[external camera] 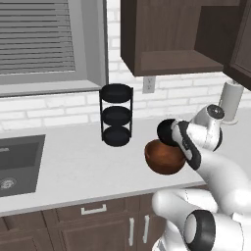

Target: Pick up the bowls on the counter and stack them on top of one another in the open cabinet. Place the smaller bowl on top of the larger bowl.

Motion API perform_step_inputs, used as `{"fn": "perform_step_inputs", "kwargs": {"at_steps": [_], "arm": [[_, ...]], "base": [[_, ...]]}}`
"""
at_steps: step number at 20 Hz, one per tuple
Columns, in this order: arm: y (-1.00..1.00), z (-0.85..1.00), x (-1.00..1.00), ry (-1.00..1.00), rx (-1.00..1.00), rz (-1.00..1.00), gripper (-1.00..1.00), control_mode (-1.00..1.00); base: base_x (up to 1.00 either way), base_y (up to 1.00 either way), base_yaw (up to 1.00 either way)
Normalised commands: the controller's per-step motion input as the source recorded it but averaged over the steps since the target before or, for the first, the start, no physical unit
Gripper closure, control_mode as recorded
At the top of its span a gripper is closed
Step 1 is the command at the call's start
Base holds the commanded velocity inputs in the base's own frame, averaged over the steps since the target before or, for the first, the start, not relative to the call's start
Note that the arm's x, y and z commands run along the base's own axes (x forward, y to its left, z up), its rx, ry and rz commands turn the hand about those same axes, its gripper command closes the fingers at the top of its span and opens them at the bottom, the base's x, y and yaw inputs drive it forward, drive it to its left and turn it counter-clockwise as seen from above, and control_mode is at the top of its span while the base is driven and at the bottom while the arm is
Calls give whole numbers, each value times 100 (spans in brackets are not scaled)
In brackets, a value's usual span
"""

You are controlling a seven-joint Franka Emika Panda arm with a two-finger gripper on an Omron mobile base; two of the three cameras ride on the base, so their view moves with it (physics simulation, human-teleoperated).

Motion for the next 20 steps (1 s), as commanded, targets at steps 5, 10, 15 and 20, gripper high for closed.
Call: {"fn": "perform_step_inputs", "kwargs": {"at_steps": [5,10,15,20], "arm": [[2,-49,0,16,0,2,100,-100],[0,-25,3,2,0,0,100,-100],[2,-6,23,1,0,0,-100,-100],[0,4,21,1,0,0,-100,-100]], "base": [[0,0,0],[0,0,0],[0,0,0],[0,0,0]]}}
